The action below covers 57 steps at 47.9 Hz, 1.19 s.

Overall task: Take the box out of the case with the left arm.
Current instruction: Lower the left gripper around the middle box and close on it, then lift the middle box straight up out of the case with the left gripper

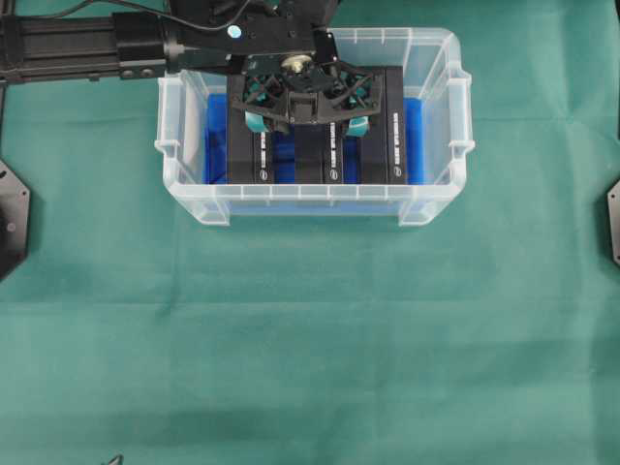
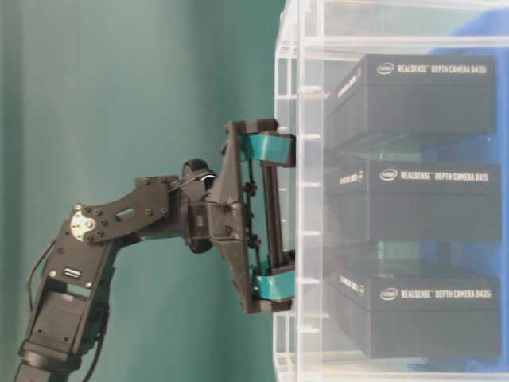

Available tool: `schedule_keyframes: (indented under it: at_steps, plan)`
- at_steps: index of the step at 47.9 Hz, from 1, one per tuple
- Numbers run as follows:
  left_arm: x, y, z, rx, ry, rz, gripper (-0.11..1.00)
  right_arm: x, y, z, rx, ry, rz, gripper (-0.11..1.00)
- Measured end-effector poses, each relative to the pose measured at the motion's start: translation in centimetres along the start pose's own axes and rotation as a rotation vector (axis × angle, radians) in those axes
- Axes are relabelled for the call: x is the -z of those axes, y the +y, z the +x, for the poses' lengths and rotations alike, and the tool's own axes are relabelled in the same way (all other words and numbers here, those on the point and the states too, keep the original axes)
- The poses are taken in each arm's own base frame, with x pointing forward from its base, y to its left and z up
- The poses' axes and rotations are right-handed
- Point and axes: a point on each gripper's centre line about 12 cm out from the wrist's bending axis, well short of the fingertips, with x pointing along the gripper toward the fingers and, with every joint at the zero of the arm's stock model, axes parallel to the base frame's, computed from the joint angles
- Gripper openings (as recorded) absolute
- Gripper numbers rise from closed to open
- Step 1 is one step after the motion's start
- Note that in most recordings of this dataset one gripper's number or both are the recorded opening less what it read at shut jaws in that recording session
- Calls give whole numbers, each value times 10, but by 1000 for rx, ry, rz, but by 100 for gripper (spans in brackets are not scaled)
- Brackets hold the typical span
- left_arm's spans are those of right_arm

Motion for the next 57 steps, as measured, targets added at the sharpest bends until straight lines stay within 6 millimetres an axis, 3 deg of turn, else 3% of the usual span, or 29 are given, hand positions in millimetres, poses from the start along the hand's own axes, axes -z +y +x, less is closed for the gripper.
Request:
schedule_keyframes:
  at_steps: [23,27,33,57]
  plan:
    - [0,1,2,-3,1,-32,95,0,-1,0,9,-2,0,0]
    - [0,1,2,-3,1,-37,87,0,-1,0,12,-3,0,0]
    - [1,0,2,-1,3,-43,59,-1,-2,0,16,-4,0,0]
    - [1,-1,2,9,5,-46,59,-1,-2,0,18,-5,0,0]
